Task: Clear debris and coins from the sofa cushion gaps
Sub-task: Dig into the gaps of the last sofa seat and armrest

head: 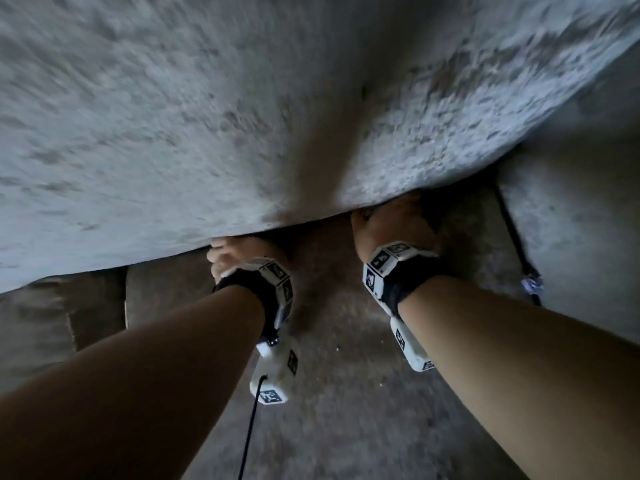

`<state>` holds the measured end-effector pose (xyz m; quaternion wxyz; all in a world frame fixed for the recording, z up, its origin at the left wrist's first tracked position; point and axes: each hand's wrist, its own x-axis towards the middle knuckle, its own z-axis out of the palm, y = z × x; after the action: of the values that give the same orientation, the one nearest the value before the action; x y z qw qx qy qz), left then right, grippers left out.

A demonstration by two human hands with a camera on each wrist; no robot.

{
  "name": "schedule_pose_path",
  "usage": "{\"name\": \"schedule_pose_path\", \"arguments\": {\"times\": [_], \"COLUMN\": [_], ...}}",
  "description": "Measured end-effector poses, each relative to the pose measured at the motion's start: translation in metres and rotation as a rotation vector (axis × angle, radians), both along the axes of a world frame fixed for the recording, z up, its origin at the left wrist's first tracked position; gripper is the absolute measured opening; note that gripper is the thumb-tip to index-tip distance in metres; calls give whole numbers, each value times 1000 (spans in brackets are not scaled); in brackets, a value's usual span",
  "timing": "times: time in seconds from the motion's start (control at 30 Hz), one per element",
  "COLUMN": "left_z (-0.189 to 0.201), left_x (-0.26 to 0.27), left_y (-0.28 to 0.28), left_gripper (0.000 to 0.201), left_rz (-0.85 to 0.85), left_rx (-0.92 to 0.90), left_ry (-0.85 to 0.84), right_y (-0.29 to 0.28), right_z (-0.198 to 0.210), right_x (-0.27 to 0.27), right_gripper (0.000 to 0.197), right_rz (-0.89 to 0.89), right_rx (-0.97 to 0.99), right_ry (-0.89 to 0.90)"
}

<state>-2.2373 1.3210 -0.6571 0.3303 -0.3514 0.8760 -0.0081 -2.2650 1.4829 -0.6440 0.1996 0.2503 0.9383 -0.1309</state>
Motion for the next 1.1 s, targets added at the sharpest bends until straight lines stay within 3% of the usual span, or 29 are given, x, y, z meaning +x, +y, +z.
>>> {"name": "schedule_pose_path", "arguments": {"times": [0.07,0.13,0.23,0.3,0.4,0.53,0.63,0.77,0.9,1.0,1.1], "left_z": [-9,-8,9,17,8,42,72,73,93,102,104], "left_x": [3,1,-2,1,6,15,25,40,53,59,60], "left_y": [-7,-13,-14,-19,-29,-11,25,88,162,204,229], "left_gripper": [55,48,54,60,64,42,41,39,33,35,53], "left_rz": [-293,-415,-405,-546,-528,-653,-637,-689,-712,-824,-876], "left_rx": [71,55,116,101,114,79,200,304,467,473,439], "left_ry": [-140,-163,-143,-128,-99,26,109,44,93,66,85], "right_y": [1,4,12,20,32,52,79,118,147,164,170], "right_z": [0,-1,2,6,20,40,54,75,82,91,91], "right_x": [-2,-3,-4,-4,7,50,90,155,217,248,258], "right_gripper": [72,53,39,35,41,42,42,21,20,49,46], "right_rz": [1,55,22,19,-4,-75,-289,-577,-712,-820,-911], "right_rx": [23,69,27,-22,-108,-272,-359,-484,-468,-427,-437], "right_ry": [29,68,96,122,148,148,149,104,143,206,85]}}
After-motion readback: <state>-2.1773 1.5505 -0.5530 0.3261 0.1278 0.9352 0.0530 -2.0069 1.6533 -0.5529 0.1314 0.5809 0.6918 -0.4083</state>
